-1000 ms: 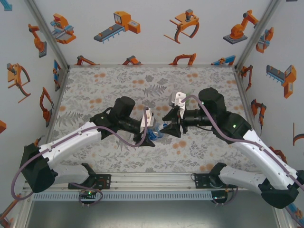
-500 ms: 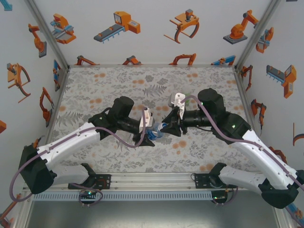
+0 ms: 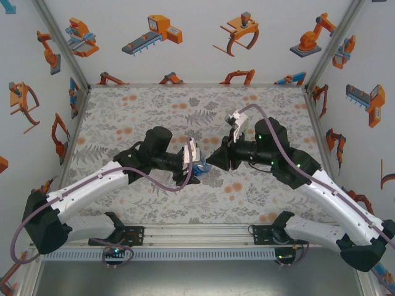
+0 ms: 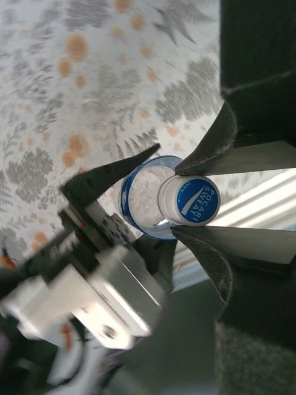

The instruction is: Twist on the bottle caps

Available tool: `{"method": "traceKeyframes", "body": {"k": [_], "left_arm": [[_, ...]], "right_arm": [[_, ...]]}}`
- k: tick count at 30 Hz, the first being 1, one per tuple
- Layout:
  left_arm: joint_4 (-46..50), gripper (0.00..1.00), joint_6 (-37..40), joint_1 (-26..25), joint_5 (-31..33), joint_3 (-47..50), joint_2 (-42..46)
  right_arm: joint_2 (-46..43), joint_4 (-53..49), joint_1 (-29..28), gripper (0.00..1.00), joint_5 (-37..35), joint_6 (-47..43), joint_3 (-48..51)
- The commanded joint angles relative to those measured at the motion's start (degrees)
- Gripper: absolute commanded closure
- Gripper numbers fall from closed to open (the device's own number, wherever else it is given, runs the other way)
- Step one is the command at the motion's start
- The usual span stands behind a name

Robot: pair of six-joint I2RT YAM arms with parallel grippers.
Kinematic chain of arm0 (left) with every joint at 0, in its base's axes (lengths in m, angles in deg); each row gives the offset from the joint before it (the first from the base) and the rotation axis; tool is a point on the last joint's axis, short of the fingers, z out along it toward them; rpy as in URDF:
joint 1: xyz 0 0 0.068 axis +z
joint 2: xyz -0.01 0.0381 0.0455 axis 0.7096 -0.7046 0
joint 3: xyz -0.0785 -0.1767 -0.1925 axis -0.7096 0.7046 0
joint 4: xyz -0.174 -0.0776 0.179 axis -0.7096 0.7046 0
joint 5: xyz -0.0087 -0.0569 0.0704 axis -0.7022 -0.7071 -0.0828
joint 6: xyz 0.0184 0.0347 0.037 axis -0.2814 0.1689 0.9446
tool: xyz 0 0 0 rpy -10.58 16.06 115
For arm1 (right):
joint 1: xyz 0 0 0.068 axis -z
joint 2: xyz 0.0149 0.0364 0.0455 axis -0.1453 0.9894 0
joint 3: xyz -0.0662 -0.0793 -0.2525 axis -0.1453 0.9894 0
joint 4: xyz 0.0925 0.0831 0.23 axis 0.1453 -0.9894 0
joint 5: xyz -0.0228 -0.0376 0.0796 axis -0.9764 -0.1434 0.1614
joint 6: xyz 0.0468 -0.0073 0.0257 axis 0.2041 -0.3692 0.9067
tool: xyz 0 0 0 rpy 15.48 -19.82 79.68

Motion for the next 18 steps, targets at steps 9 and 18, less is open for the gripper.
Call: {"method": "traceKeyframes", "body": {"k": [9,18], "left_arm": [[-6.9,1.0,-2.6,-0.2,5.9,-0.4,0.1],[-5.7,1.0,-2.3,-0.2,4.2,-0.9,-0.7]], "right_arm": [[0.4,-6.4,0.0,1.0,-13.2,40.4,3.2],[2.4,-3.8,0.0,0.75,-11.6,28.9,-1.5]]}}
